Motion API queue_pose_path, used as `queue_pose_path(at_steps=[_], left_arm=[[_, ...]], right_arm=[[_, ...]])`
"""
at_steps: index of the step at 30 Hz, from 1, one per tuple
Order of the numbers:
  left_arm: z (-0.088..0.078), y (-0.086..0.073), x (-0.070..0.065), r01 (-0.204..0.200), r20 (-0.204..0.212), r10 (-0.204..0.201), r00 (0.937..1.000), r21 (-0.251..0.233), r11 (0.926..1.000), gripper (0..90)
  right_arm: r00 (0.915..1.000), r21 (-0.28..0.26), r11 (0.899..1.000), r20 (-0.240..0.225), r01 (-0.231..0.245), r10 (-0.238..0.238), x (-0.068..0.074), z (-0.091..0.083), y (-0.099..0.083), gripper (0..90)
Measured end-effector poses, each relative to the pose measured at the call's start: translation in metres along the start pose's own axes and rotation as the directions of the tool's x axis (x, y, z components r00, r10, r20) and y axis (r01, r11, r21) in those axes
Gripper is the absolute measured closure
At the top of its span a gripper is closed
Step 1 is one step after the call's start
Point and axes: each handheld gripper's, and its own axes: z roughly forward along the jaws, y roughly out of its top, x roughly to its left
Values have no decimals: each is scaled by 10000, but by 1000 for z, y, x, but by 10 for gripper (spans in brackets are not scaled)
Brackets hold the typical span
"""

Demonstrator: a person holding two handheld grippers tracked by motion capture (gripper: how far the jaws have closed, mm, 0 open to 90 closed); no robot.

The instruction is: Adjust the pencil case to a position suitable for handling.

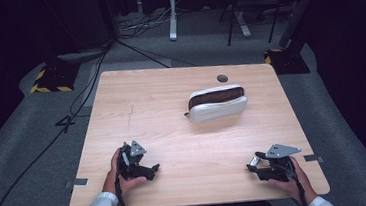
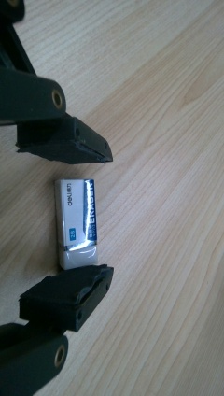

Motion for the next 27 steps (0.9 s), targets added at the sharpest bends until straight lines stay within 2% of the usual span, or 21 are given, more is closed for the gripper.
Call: queue_pose_path(at_steps=[2,7,10,11,13,15,16,18,19,20,21,22,23,24,25,27], left_arm=[[1,0,-1,65,-2,-65,10000,-39,10000,2],[4,5,-4,-2,26,3,10000,-43,10000,2],[7,9,-4,-225,183,225,9996,-6,9997,4],[9,10,-5,-167,221,169,9996,-104,9998,13],[13,16,-3,-301,373,307,9988,-170,9994,55],[19,24,1,-495,528,503,9973,-162,9986,60],[22,27,3,-475,577,488,9971,-233,9986,72],[25,31,5,-481,672,501,9965,-307,9984,130],[27,35,7,-462,842,504,9952,-512,9976,130],[29,37,7,-324,1168,391,9924,-585,9978,189],[32,41,7,-340,1320,405,9904,-511,9981,167],[36,48,6,-561,1292,632,9896,-575,9968,177],[36,48,6,-561,1292,632,9896,-575,9968,182],[38,54,2,-795,1298,903,9874,-864,9931,182],[38,54,2,-795,1298,903,9874,-864,9931,184],[40,63,-1,-745,1572,876,9837,-875,9934,184]], right_arm=[[10000,-48,10000,-59,32,-33,-2,-2,-1,474],[9999,40,9999,-105,118,-118,-4,-4,-1,483],[9996,81,9998,-181,204,-202,-8,-5,-2,483],[9996,91,9998,-192,186,-184,-9,-5,-2,483],[9995,85,9997,-234,208,-206,-12,-6,-3,483],[9994,105,9996,-254,255,-252,-15,-7,-3,483],[9995,125,9997,-246,225,-222,-17,-7,-3,483],[9993,89,9996,-274,258,-255,-19,-8,-4,483],[9993,89,9996,-274,258,-255,-19,-8,-4,483],[9993,89,9996,-263,271,-269,-21,-9,-5,483],[9994,49,9997,-254,257,-256,-22,-9,-6,483],[9996,23,9999,-211,164,-163,-25,-10,-7,483],[9996,23,9999,-211,164,-163,-25,-10,-7,483],[9997,19,9999,-183,152,-151,-28,-11,-8,483],[9997,19,9999,-183,152,-151,-28,-11,-8,483],[9998,-18,9999,-162,107,-108,-29,-12,-10,483]])
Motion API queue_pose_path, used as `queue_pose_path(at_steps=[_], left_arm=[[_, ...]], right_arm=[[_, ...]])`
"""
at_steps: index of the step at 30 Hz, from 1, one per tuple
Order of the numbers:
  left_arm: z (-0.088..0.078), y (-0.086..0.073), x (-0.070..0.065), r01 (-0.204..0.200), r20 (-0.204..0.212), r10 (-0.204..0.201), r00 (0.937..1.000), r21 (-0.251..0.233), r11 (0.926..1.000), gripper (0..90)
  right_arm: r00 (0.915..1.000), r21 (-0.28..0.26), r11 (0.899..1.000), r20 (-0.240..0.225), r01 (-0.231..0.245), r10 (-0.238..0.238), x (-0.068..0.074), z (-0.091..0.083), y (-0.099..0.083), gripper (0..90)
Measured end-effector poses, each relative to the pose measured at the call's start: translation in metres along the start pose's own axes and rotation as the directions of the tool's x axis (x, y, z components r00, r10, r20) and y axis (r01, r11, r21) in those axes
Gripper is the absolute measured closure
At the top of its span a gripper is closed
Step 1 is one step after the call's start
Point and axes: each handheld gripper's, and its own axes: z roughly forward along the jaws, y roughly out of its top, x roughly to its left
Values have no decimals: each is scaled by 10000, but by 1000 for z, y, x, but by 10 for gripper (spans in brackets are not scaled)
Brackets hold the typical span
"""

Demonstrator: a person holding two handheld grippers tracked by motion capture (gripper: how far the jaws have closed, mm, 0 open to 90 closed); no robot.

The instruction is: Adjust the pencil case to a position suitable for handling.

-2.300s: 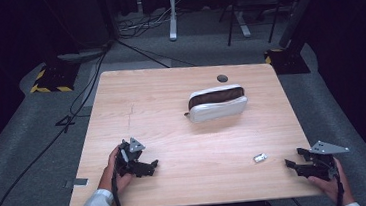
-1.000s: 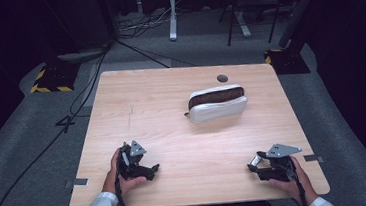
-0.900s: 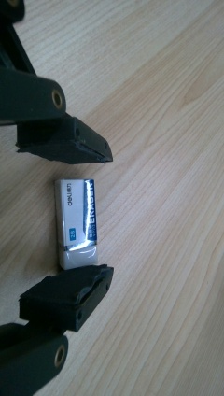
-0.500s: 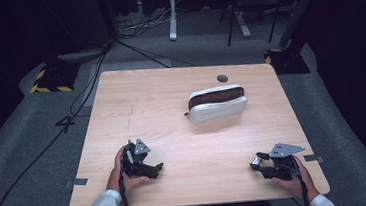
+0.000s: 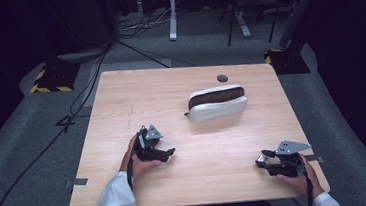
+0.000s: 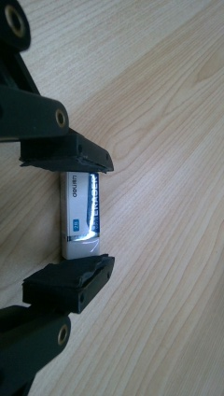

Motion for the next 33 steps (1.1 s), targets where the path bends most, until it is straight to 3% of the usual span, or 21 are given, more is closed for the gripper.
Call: queue_pose_path(at_steps=[4,7,9,10,14,19,24,30,33], left_arm=[[3,22,-4,-249,136,258,9996,-652,9976,181],[7,43,-8,-476,122,493,9987,-1151,9922,175],[9,58,-11,-441,324,495,9982,-1509,9876,181],[9,58,-11,-441,324,495,9982,-1509,9876,184],[12,83,-19,-632,313,708,9970,-1988,9780,216],[24,107,-26,-969,355,1059,9937,-1980,9754,245],[35,121,-25,-1248,75,1285,9917,-1864,9745,242],[51,132,-17,-1220,-139,1212,9925,-1389,9828,262],[60,134,-15,-1171,-57,1172,9931,-1094,9871,346]], right_arm=[[10000,-16,10000,-28,38,-38,-2,-1,-1,483],[10000,-49,10000,-4,2,-2,-2,-2,-2,483],[10000,-62,10000,20,-12,12,-2,-2,-2,483],[10000,-62,10000,20,-12,12,-2,-2,-2,483],[10000,-17,10000,73,-44,44,-1,-3,-3,483],[10000,-108,9999,54,-32,32,-2,-5,-6,483],[10000,-145,9999,49,-39,40,-2,-5,-6,483],[10000,-143,9999,64,-36,37,-2,-5,-6,483],[10000,-161,9999,85,-11,12,-2,-5,-7,483]])
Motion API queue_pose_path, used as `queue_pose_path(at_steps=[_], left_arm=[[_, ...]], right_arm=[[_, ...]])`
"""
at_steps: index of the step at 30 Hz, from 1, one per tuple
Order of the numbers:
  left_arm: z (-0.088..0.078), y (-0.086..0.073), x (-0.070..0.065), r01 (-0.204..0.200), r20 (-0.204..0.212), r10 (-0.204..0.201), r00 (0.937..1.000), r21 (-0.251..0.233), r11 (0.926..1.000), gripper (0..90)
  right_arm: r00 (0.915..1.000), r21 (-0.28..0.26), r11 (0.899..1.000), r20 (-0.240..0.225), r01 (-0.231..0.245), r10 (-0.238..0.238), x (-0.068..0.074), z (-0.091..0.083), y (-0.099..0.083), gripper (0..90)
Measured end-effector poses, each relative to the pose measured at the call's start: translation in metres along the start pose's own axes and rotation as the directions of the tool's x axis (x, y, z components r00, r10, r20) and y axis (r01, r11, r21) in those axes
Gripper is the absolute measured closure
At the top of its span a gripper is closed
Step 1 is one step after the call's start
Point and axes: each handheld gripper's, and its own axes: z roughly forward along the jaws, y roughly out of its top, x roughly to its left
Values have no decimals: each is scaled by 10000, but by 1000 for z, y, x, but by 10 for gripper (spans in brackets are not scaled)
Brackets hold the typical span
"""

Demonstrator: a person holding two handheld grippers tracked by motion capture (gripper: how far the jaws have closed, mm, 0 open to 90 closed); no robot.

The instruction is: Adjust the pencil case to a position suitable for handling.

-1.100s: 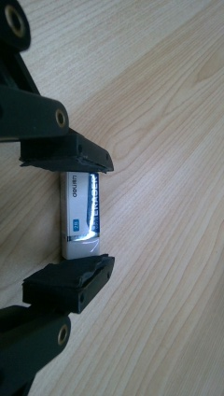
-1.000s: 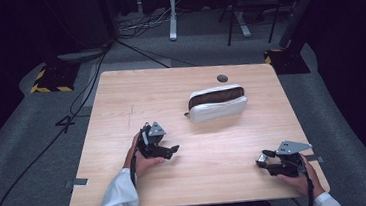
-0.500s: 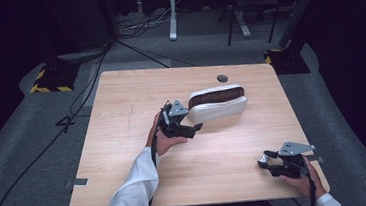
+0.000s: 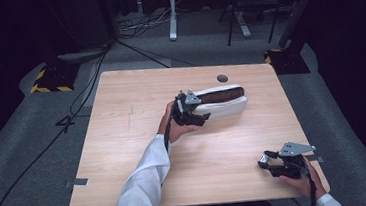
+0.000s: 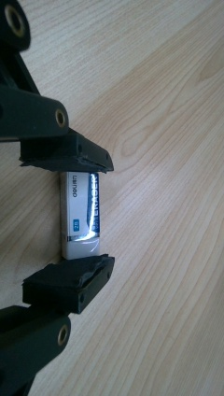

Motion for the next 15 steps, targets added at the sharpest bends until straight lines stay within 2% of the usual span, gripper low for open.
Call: queue_pose_path(at_steps=[1,2,3,6,9,15], left_arm=[[0,0,0,0,0,0,10000,0,10000,419],[5,0,0,-65,-23,65,10000,224,9997,419],[8,0,-1,-201,14,201,9998,339,9992,457],[11,0,-3,-471,330,459,9984,341,9983,646],[11,0,-6,-761,367,747,9965,386,9964,700],[2,-8,-15,-1137,733,1116,9910,256,9932,753]], right_arm=[[10000,0,10000,0,0,0,0,0,0,483],[10000,-18,10000,-9,-37,37,0,0,0,482],[10000,-31,10000,-1,-37,37,0,0,-1,482],[10000,3,10000,-8,-28,28,1,-2,-1,482],[10000,-1,10000,-22,-13,13,1,-2,-2,482],[10000,2,10000,-43,0,0,1,-2,-2,482]])
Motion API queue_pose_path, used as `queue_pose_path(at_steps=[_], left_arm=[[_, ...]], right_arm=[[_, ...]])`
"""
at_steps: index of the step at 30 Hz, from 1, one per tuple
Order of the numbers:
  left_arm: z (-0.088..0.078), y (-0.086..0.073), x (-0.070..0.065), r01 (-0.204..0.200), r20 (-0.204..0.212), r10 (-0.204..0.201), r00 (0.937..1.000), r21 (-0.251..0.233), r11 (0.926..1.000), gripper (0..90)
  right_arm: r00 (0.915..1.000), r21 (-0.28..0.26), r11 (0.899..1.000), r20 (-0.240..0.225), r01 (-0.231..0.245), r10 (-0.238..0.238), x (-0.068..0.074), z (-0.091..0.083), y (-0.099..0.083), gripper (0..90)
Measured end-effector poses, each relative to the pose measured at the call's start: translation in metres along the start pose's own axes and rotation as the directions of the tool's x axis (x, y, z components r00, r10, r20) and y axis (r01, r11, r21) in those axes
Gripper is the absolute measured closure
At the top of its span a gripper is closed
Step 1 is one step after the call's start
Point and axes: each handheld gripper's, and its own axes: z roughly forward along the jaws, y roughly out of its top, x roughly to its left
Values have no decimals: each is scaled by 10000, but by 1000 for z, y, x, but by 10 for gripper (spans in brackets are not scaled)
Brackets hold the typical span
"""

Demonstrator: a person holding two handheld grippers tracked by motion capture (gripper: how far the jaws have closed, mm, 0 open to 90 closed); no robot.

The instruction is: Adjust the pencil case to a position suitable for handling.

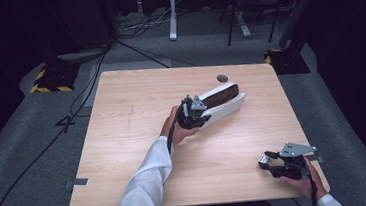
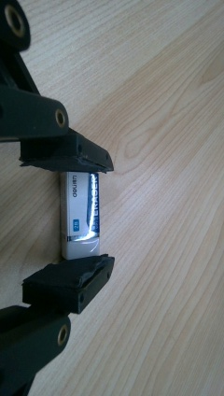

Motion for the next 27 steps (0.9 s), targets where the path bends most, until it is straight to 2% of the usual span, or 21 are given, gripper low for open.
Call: queue_pose_path(at_steps=[10,27], left_arm=[[-26,-20,-12,-287,333,289,9990,-40,9996,760],[-65,-51,-28,-371,556,375,9978,-88,9993,748]], right_arm=[[10000,-15,10000,-13,-2,2,0,1,0,483],[10000,-27,10000,-15,2,-2,-1,1,1,483]])
